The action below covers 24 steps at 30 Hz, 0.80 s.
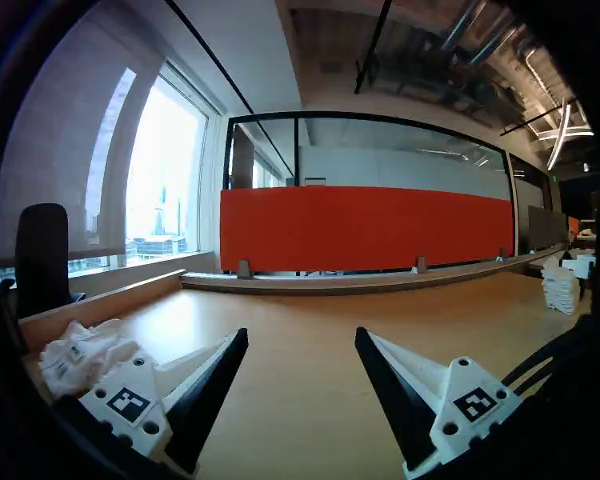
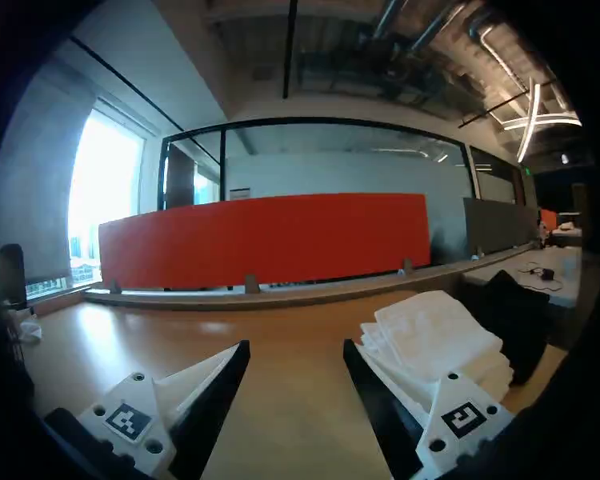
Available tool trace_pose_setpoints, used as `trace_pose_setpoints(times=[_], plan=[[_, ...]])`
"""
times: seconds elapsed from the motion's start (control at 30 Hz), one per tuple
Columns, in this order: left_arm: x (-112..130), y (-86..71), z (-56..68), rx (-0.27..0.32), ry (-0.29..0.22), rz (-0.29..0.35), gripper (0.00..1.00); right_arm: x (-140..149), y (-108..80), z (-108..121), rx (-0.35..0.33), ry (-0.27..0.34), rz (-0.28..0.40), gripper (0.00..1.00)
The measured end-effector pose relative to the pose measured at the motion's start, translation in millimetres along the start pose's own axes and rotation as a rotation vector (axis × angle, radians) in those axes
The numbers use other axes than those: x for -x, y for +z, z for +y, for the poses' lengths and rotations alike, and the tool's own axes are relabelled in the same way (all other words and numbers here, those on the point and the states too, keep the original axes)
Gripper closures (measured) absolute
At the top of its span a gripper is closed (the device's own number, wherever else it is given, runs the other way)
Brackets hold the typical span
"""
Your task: Fold towel
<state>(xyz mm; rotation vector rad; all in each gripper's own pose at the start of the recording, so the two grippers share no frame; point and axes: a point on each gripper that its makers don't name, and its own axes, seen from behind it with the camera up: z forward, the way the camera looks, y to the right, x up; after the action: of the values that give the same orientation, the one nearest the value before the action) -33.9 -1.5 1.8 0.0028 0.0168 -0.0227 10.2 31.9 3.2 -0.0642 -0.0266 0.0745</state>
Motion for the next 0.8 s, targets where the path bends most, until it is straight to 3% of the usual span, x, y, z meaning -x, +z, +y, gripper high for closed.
trace_pose_setpoints(times=[0.8], plan=[[1, -0.4, -0.2, 0.000, 0.000, 0.000, 0.00, 11, 0.7, -18, -0.040, -0.023, 0.010, 0.10]])
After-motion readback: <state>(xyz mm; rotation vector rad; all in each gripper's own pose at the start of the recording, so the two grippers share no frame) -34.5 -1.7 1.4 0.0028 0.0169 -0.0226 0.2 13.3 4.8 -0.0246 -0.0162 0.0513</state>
